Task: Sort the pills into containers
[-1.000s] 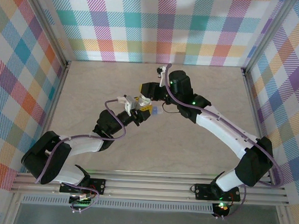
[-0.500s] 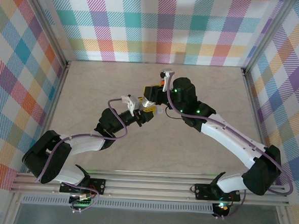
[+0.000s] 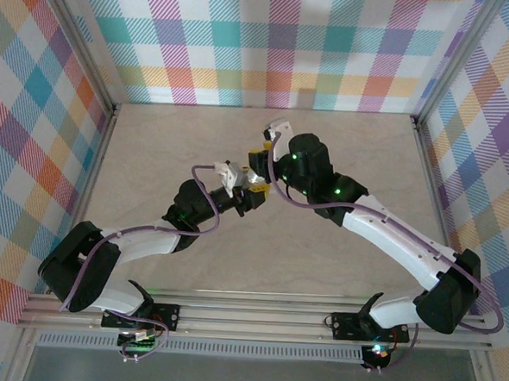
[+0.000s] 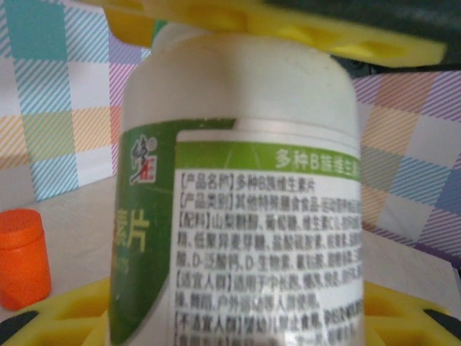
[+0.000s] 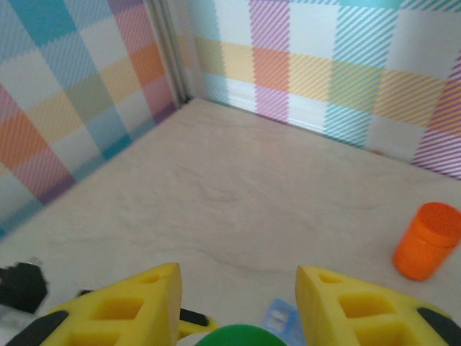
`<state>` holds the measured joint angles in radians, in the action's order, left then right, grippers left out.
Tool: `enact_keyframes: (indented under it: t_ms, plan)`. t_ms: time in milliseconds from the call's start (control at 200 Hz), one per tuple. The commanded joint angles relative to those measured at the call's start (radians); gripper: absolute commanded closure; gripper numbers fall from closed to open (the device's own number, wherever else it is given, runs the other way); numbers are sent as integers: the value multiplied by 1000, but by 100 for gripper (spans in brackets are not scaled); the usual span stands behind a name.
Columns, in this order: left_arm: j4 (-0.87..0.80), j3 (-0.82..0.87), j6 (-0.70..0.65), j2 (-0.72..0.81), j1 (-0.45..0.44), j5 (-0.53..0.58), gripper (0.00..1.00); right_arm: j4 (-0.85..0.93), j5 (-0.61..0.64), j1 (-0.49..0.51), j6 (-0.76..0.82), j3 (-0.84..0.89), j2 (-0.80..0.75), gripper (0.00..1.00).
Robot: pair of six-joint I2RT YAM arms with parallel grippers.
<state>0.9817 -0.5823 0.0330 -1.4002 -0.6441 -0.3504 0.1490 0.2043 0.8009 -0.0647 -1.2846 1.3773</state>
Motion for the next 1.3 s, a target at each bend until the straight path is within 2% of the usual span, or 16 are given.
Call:
enact_keyframes:
  t_ms: [0, 185, 280, 340, 455, 565, 680, 840, 1085, 1295]
  plan:
    - [22, -10, 22, 9, 23, 51, 100, 130, 272, -62, 226, -38, -21, 100]
    - [26, -13, 33, -3, 23, 36, 100, 152, 269, -61, 259, -42, -28, 100]
    - [33, -13, 37, -9, 23, 32, 100, 200, 181, -66, 191, -76, -33, 100]
    - [45, -10, 42, -14, 23, 31, 100, 222, 99, -75, 78, -98, -39, 69]
    - [79, -8, 53, -28, 23, 29, 100, 214, -26, -107, -136, -94, -60, 37]
    - [103, -7, 56, -32, 24, 24, 100, 142, -193, -174, -380, -32, -74, 28]
    - [133, -2, 59, -31, 22, 13, 100, 63, -317, -199, -531, 9, -65, 22]
    - [147, -8, 59, -33, 18, 6, 100, -38, -419, -200, -653, 23, -19, 23]
    - [160, -8, 50, -44, 7, -4, 100, -93, -432, -200, -740, 16, 29, 33]
    - [169, -22, 34, -61, -5, 12, 100, -151, -459, -195, -833, 35, 58, 36]
